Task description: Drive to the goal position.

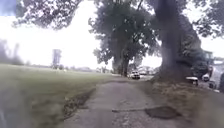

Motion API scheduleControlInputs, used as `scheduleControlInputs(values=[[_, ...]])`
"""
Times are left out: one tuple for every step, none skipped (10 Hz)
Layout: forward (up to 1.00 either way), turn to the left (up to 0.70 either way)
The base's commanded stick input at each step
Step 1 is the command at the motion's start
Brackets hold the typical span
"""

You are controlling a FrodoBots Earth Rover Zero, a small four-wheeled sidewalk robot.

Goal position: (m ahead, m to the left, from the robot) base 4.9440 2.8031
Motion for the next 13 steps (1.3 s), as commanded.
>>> scheduleControlInputs(values=[[0.7,0.0],[0.7,0.0],[0.7,0.0],[0.7,0.0],[0.7,0.0],[0.7,0.0],[0.7,0.0],[0.7,0.0],[0.7,0.0],[0.7,0.0],[0.7,0.0],[0.7,0.0],[0.7,0.0]])
